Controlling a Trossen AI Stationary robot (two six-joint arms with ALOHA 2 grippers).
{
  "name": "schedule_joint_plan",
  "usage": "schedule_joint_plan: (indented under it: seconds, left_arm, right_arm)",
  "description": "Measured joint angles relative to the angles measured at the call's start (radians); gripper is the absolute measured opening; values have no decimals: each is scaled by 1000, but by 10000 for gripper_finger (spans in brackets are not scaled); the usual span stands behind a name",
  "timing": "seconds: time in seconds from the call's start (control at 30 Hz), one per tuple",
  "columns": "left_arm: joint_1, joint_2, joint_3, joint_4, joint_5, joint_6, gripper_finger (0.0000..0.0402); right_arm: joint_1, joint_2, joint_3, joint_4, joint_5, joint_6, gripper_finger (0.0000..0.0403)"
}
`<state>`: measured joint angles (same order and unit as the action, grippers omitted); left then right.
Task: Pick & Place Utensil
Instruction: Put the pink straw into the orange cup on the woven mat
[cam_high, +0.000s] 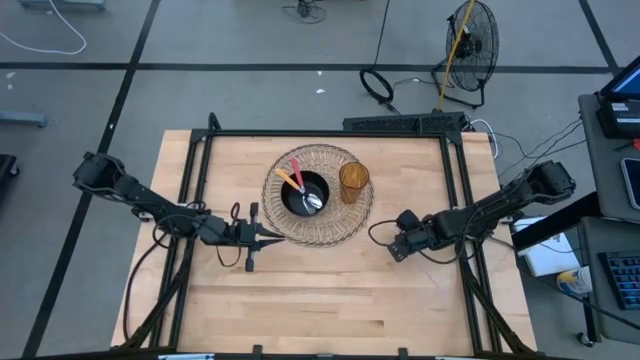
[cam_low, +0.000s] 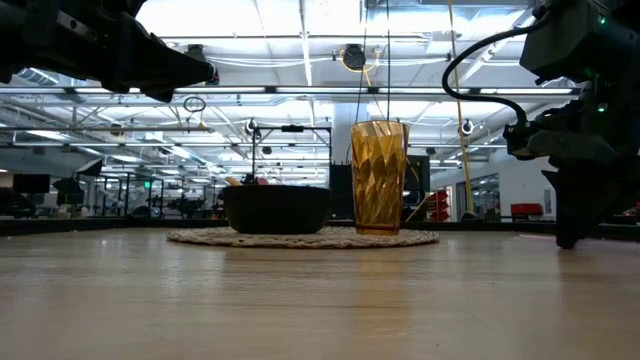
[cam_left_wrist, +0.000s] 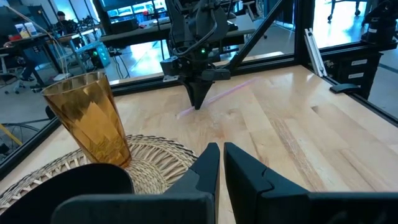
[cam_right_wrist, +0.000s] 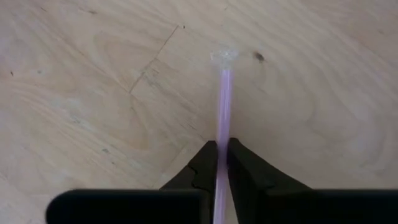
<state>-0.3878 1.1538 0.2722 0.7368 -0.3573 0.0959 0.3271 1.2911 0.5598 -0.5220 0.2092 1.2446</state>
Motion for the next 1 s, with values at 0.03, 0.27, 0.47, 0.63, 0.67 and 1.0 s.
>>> schedule_joint_plan:
  seconds: [0.03, 0.27, 0.47, 0.63, 0.67, 1.0]
  left_arm:
    - [0, 0, 0, 0, 0, 0, 24]
    - [0, 0, 0, 0, 0, 0, 24]
    - [0, 0, 0, 0, 0, 0, 24]
    - [-1, 0, 0, 0, 0, 0, 24]
    - [-1, 0, 0, 0, 0, 0, 24]
    - [0, 0, 0, 0, 0, 0, 24]
  right_arm:
    - [0, 0, 0, 0, 0, 0, 21]
    - [0, -1, -1, 2, 0, -8, 12]
    - [0, -6, -2, 4, 1, -30, 11]
    - [0, -33, -5, 20, -2, -63, 9]
    - [1, -42, -5, 22, 3, -68, 8]
    - [1, -142, -4, 38, 42, -150, 8]
